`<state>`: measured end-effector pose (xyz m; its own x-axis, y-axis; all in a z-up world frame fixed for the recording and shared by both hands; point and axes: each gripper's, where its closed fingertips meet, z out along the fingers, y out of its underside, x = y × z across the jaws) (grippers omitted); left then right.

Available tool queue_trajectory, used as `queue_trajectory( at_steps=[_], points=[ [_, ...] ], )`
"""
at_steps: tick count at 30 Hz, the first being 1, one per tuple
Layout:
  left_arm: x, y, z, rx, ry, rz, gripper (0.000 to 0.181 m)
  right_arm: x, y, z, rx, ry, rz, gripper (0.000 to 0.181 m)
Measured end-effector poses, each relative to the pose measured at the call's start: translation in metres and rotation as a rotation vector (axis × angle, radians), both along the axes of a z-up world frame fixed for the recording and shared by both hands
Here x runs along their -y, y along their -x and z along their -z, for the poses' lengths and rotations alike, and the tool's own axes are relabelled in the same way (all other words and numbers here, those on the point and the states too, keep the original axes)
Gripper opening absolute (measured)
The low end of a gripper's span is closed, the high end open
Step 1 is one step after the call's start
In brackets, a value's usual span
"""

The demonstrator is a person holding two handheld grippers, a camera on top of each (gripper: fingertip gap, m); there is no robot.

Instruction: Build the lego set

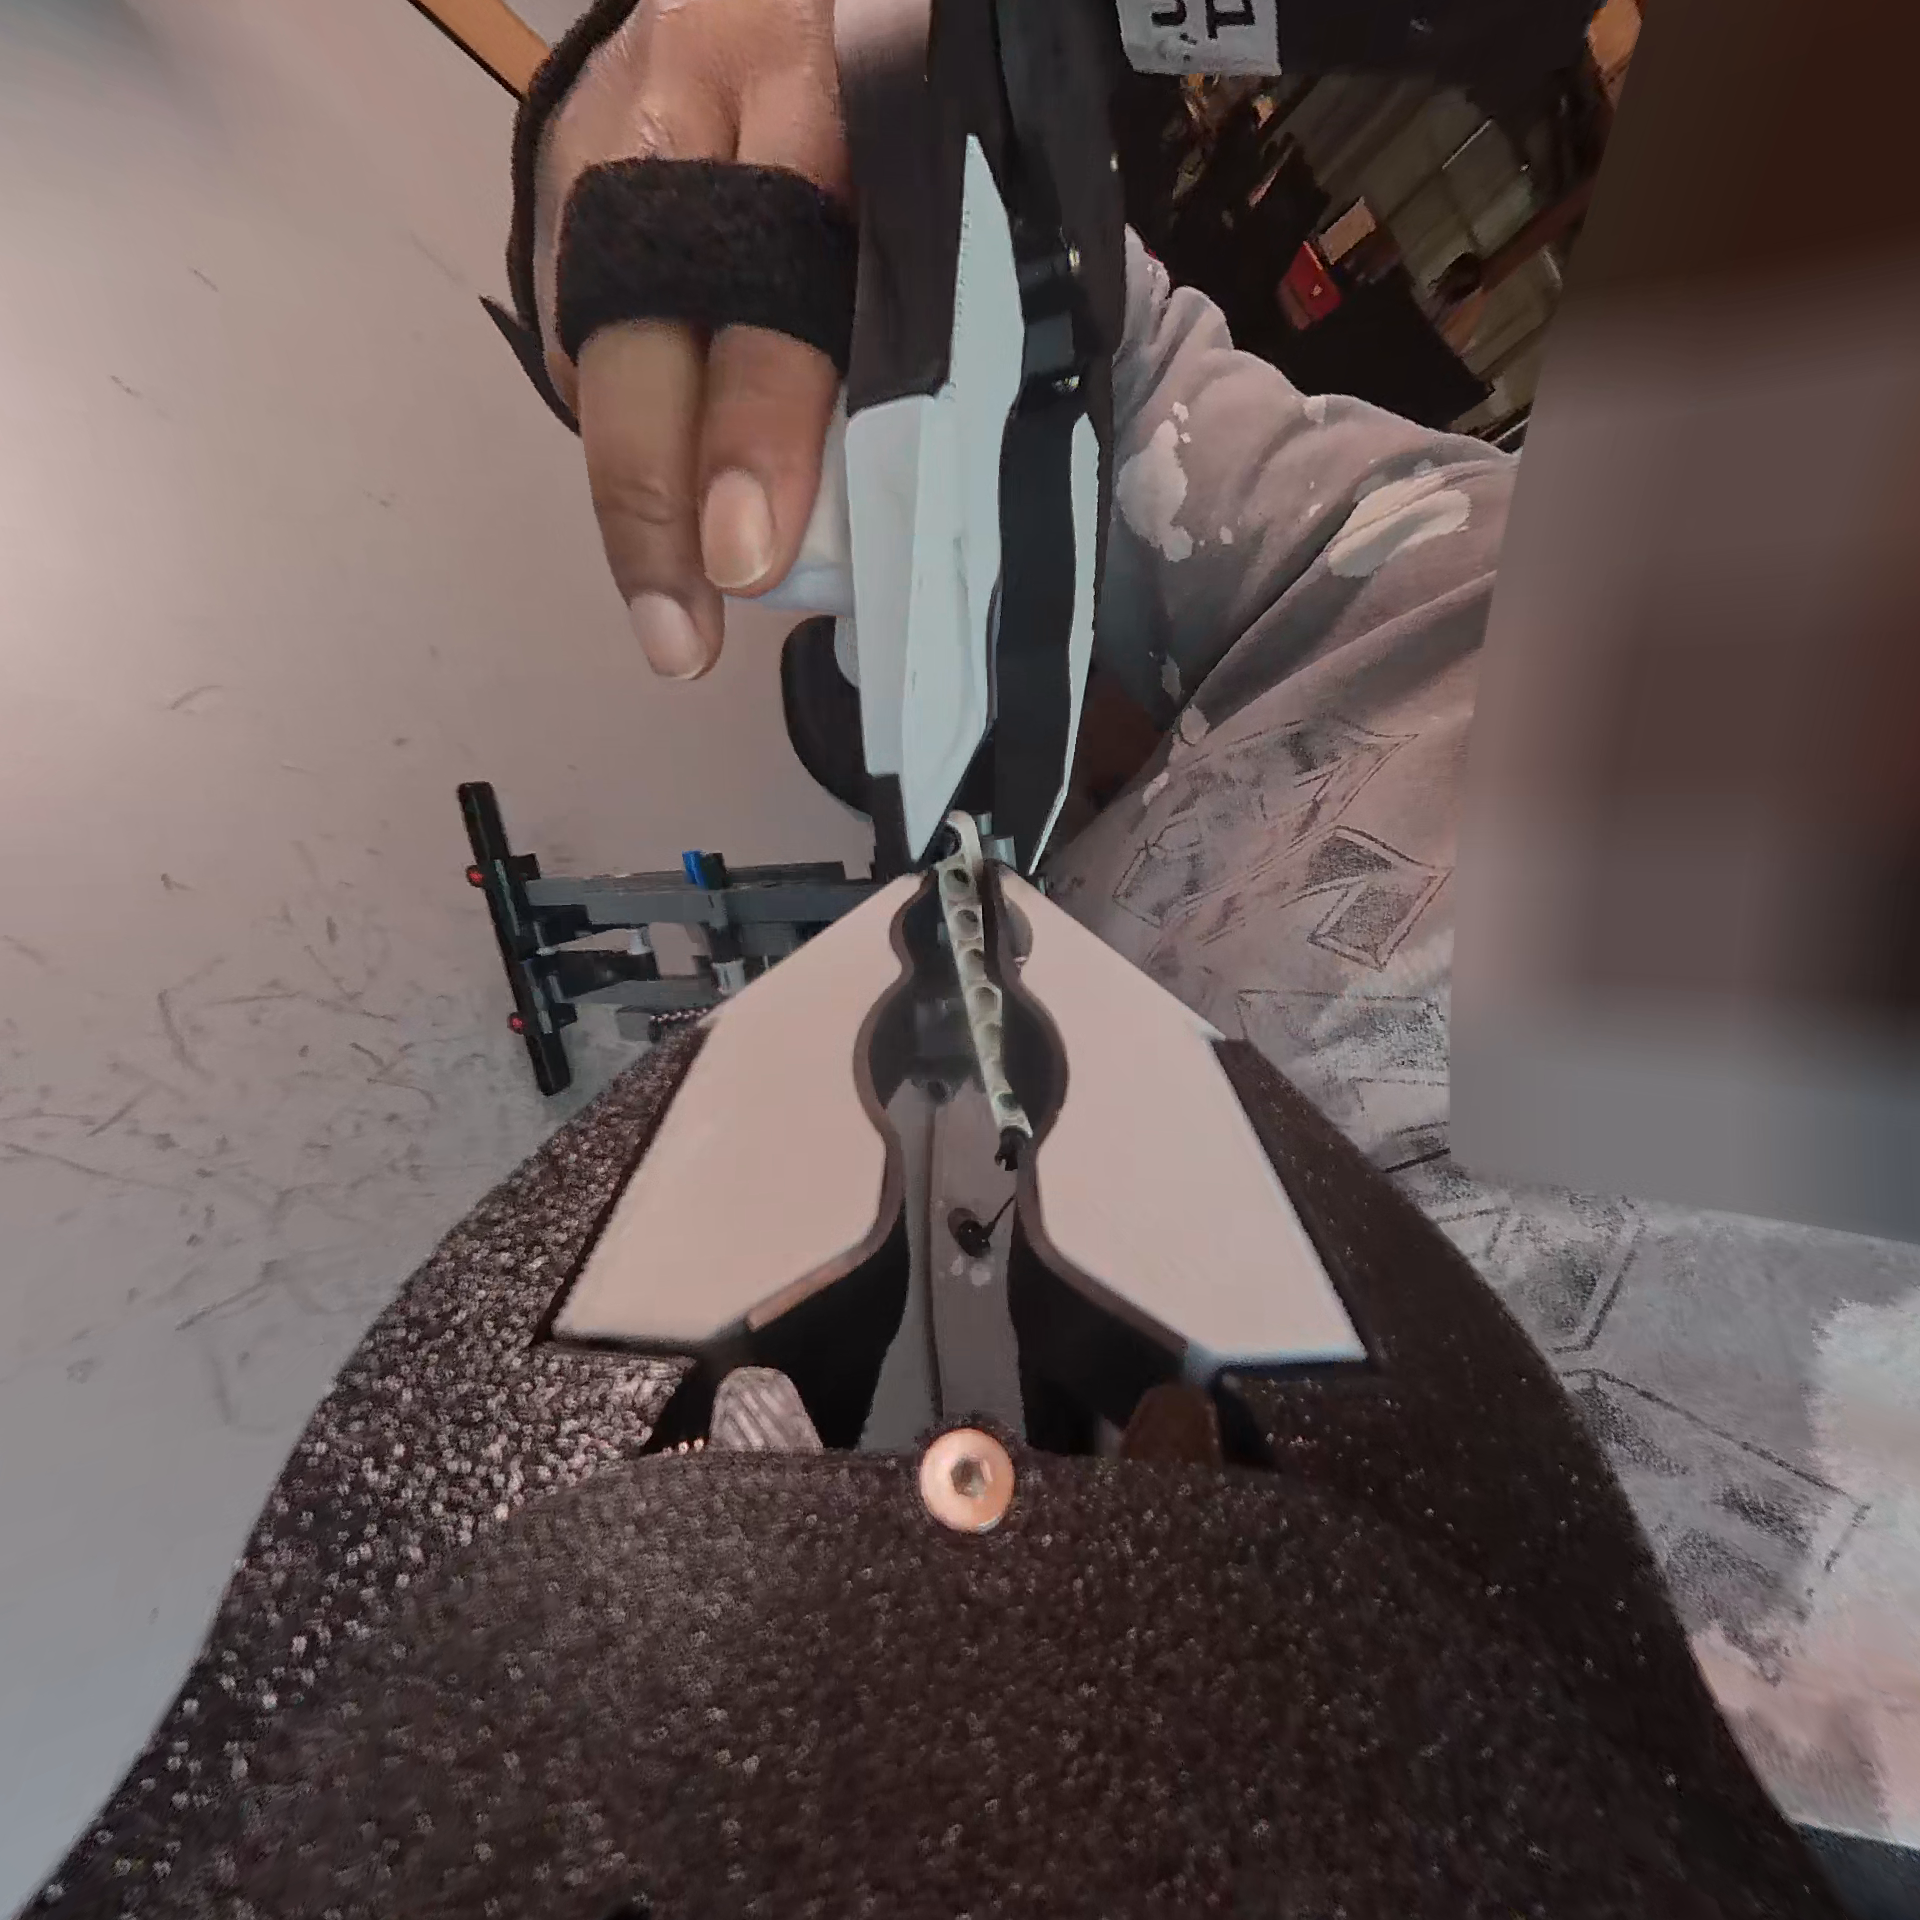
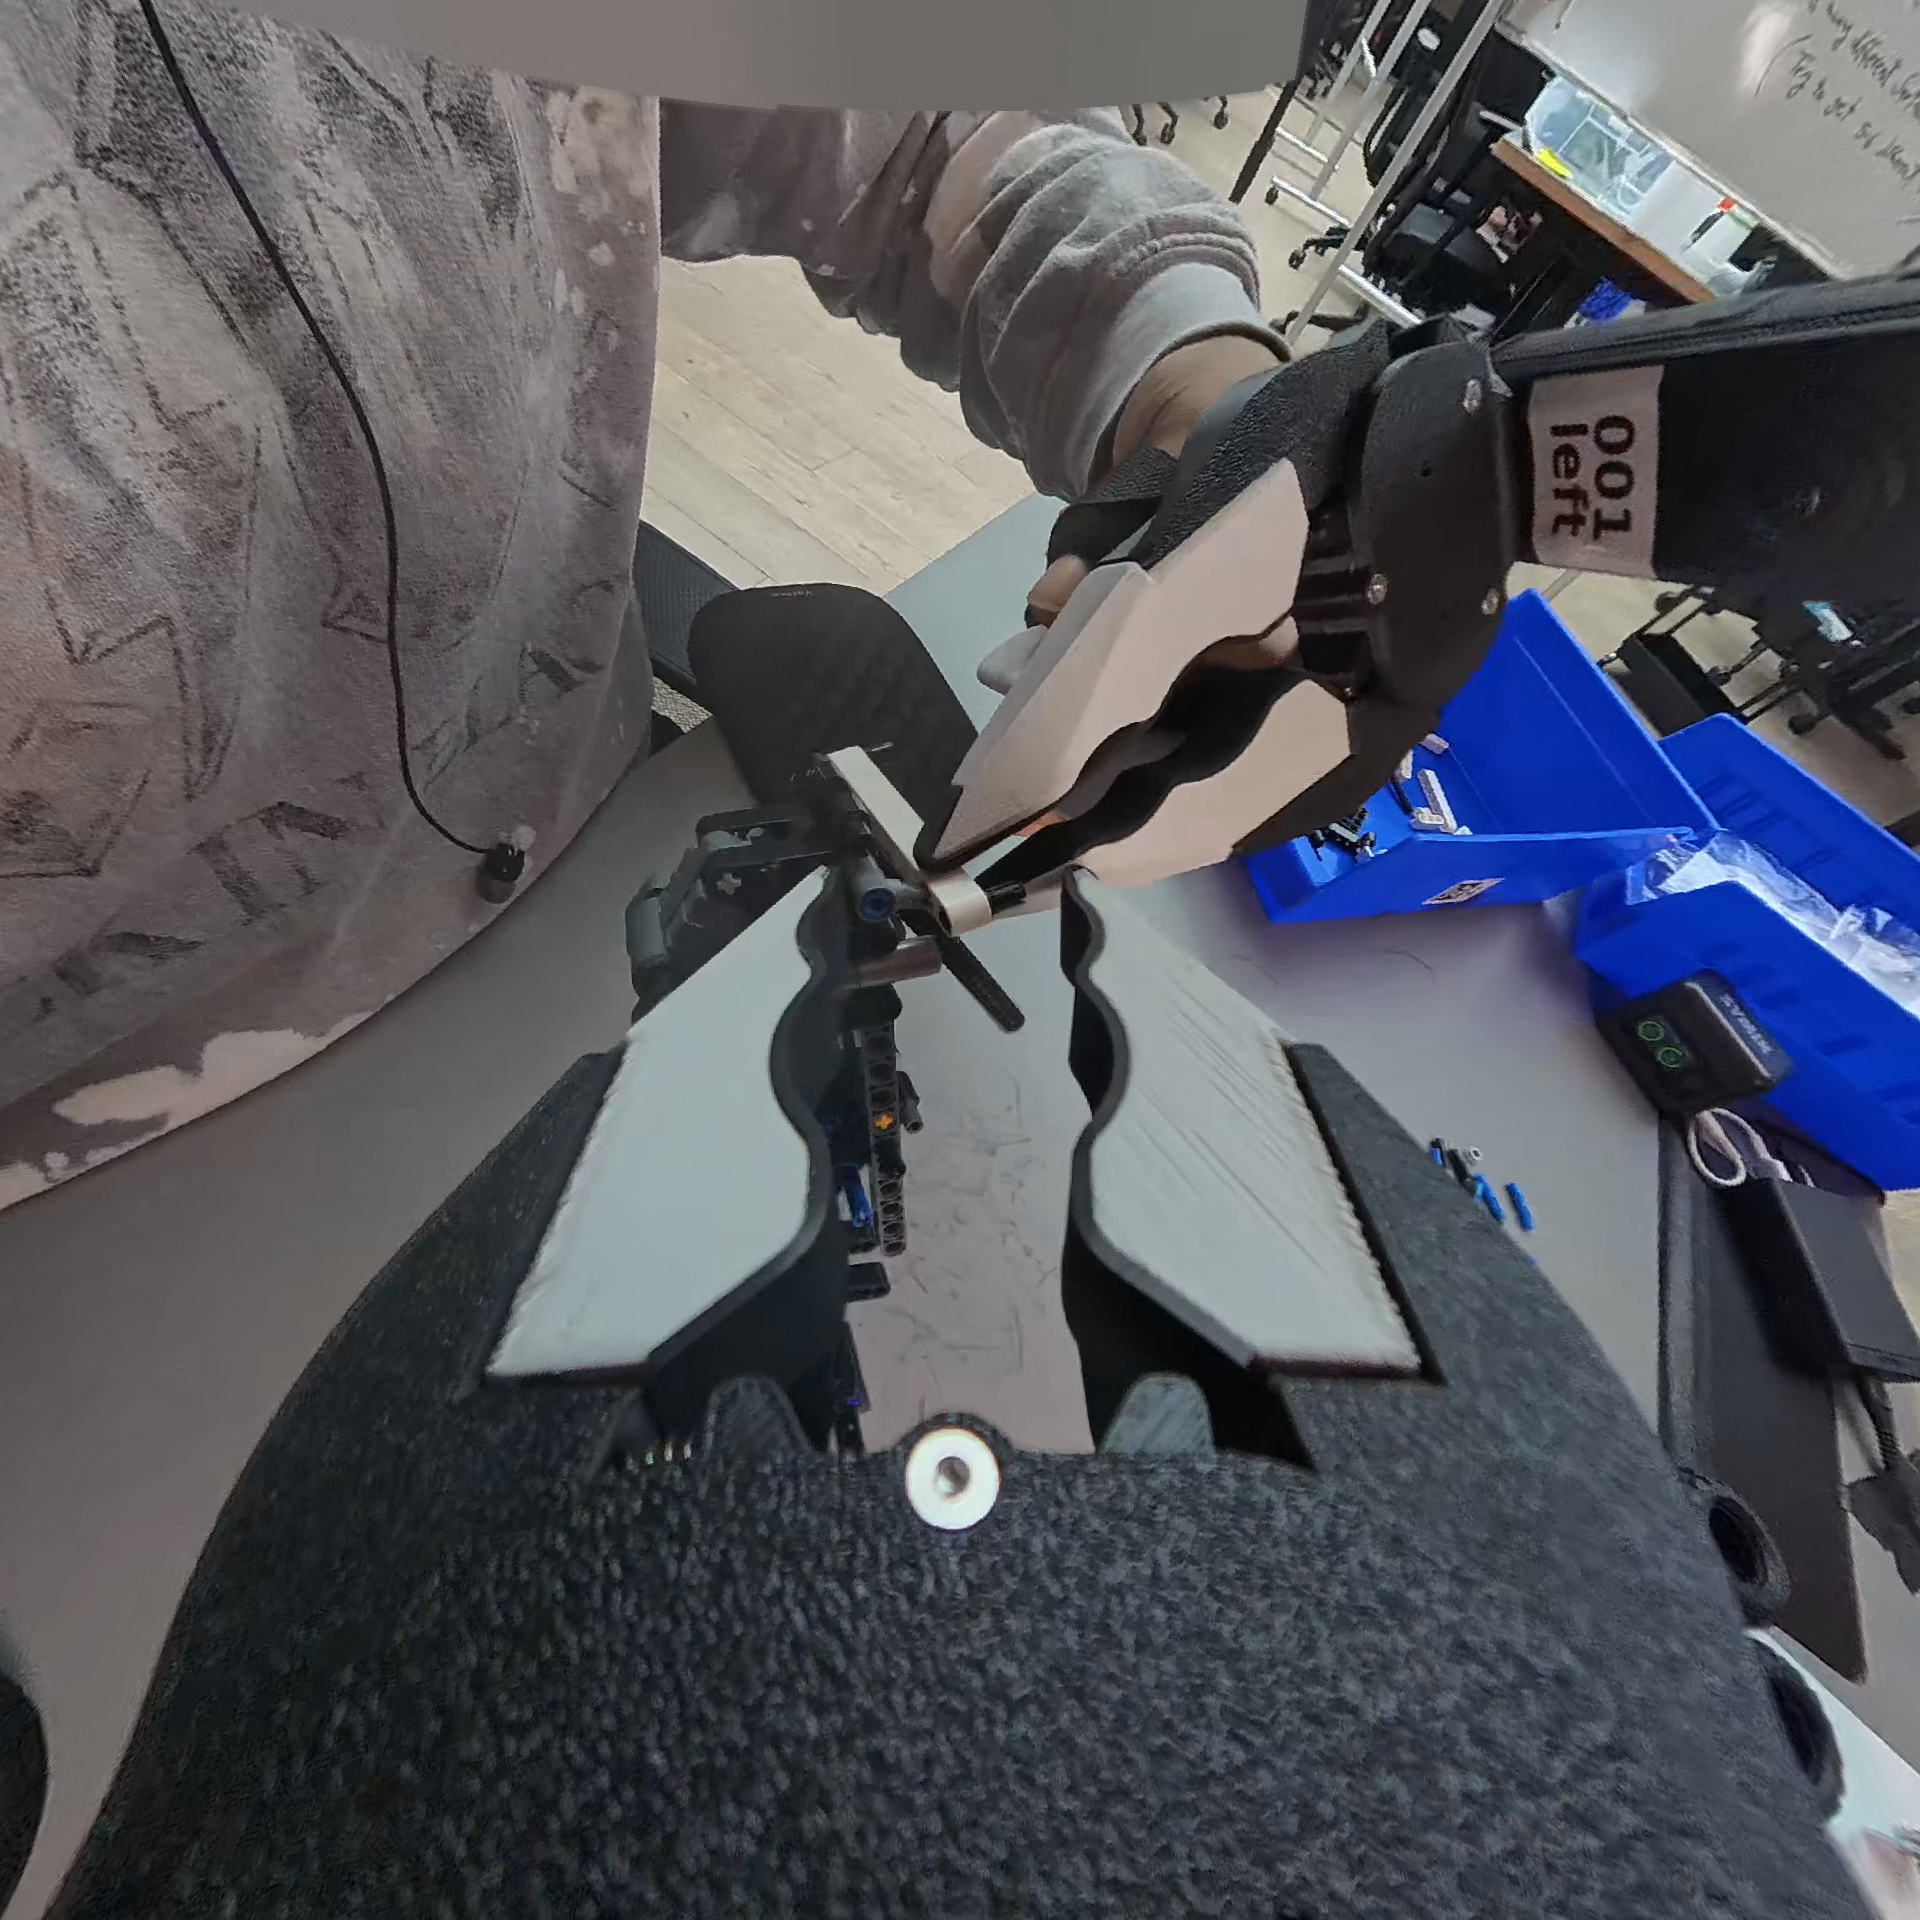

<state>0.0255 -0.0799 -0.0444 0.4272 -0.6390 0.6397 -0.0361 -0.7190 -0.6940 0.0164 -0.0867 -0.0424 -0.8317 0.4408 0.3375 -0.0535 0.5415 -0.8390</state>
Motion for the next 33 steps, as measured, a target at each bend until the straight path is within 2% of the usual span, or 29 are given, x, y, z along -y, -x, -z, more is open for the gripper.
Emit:
queue_trajectory(
  at_steps=[5,13,18,24,27,30,33],
  points=[
    [0.007,-0.008,0.007,0.143,0.083,0.03,0.007,0.005,-0.007,0.011,0.026,0.005,-0.015,0.041],
    [0.018,-0.02,0.012,0.224,0.097,0.135,0.007,0.013,-0.019,0.017,0.023,0.022,-0.063,0.04],
    [0.023,-0.024,0.011,0.345,0.119,0.185,0.007,0.015,-0.023,0.021,0.01,0.026,-0.066,0.039],
    [0.014,-0.022,0.022,0.303,0.002,0.072,0.007,0.006,-0.021,0.035,0.045,0.118,0.16,0.037],
    [0.015,-0.021,0.026,0.273,-0.043,0.024,0.006,0.002,-0.027,0.034,0.031,0.255,0.303,0.027],
    [0.016,-0.02,0.031,0.247,-0.07,-0.005,0.006,0.001,-0.034,0.038,-0.038,0.316,0.428,0.018],
    [0.016,-0.019,0.032,0.261,-0.085,-0.02,0.005,0.009,-0.038,0.04,-0.07,0.382,0.504,0.014]
  ],
)
